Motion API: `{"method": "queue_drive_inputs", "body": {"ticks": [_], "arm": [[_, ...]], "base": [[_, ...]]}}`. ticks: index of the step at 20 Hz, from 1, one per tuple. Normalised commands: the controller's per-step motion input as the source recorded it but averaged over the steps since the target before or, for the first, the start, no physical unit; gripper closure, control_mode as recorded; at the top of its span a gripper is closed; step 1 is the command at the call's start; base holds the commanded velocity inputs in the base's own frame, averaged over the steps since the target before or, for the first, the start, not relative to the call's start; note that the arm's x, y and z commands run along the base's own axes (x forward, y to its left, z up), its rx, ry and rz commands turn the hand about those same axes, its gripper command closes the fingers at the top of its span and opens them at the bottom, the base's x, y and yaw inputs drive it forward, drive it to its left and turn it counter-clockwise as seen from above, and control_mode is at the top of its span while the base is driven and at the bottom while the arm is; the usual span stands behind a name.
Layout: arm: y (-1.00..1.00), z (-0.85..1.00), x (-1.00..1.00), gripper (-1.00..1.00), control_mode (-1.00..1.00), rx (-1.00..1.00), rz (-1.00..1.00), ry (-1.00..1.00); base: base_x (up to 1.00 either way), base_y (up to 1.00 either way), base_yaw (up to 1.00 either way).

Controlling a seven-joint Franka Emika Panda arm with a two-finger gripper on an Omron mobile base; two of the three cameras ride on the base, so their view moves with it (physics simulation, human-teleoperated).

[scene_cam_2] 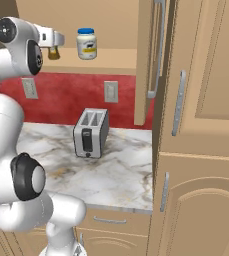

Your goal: Collect the turmeric, mayonnaise, and shaker from the cabinet and place them next to the stove.

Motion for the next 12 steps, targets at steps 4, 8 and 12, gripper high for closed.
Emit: {"method": "queue_drive_inputs", "body": {"ticks": [4,8,12], "arm": [[0.1,-0.07,0.26,-1.0,-1.0,0.0,0.0,0.04],[0.16,-0.11,0.26,-1.0,-1.0,0.0,0.0,0.06],[0.07,-0.06,0.28,-1.0,-1.0,0.0,0.0,0.06]], "base": [[0.0,0.0,0.0],[0.0,0.0,0.0],[0.0,0.0,0.0]]}}
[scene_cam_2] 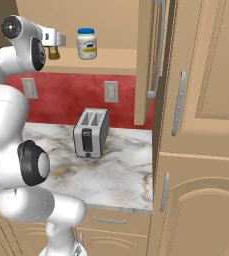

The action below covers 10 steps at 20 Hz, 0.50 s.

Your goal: Collect the turmeric, mayonnaise, and shaker from the cabinet and place them next to the stove.

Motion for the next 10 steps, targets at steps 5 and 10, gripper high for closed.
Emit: {"method": "queue_drive_inputs", "body": {"ticks": [5,10], "arm": [[0.01,0.0,0.28,-1.0,-1.0,0.0,0.0,0.04],[0.04,0.0,0.26,-1.0,-1.0,0.0,0.0,0.04]], "base": [[0.0,0.0,0.0],[0.0,0.0,0.0]]}}
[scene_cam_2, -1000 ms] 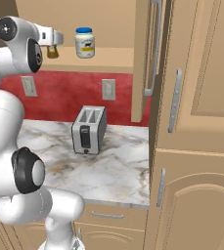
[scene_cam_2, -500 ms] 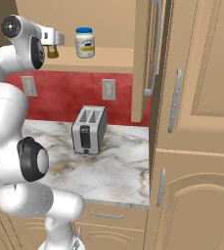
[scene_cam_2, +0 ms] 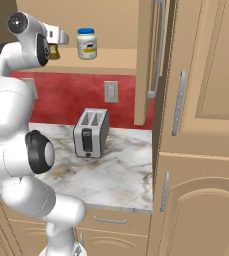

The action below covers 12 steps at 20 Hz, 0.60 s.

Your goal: Collect the turmeric, mayonnaise, and shaker from the cabinet and place them next to the stove.

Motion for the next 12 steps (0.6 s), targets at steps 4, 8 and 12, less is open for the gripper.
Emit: {"method": "queue_drive_inputs", "body": {"ticks": [4,8,12], "arm": [[0.09,0.0,0.24,-1.0,-1.0,0.0,0.0,0.04],[0.06,0.0,0.25,-1.0,-1.0,0.0,0.0,0.03],[0.0,0.0,0.22,-1.0,-1.0,0.0,0.0,0.03]], "base": [[0.0,0.0,0.0],[0.0,0.0,0.0],[0.0,0.0,0.0]]}}
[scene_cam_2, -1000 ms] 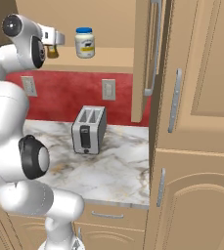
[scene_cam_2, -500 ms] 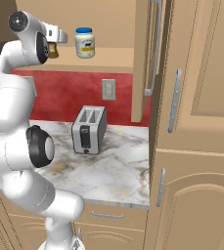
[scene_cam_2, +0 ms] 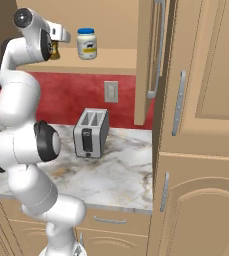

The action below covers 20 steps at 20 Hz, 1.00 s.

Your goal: Collect the turmeric, mayonnaise, and shaker from the cabinet and place them next to the stove.

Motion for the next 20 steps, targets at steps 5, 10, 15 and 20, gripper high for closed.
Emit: {"method": "queue_drive_inputs", "body": {"ticks": [5,10,15,20], "arm": [[0.1,-0.02,0.21,1.0,-1.0,0.0,0.0,0.04],[0.05,-0.02,0.07,1.0,-1.0,0.0,0.0,0.02],[0.06,-0.04,0.0,1.0,-1.0,-0.01,0.0,0.04],[0.0,-0.04,0.0,1.0,-1.0,0.0,0.0,0.0]], "base": [[0.0,0.0,0.0],[0.0,0.0,0.0],[0.0,0.0,0.0],[0.0,0.0,0.0]]}}
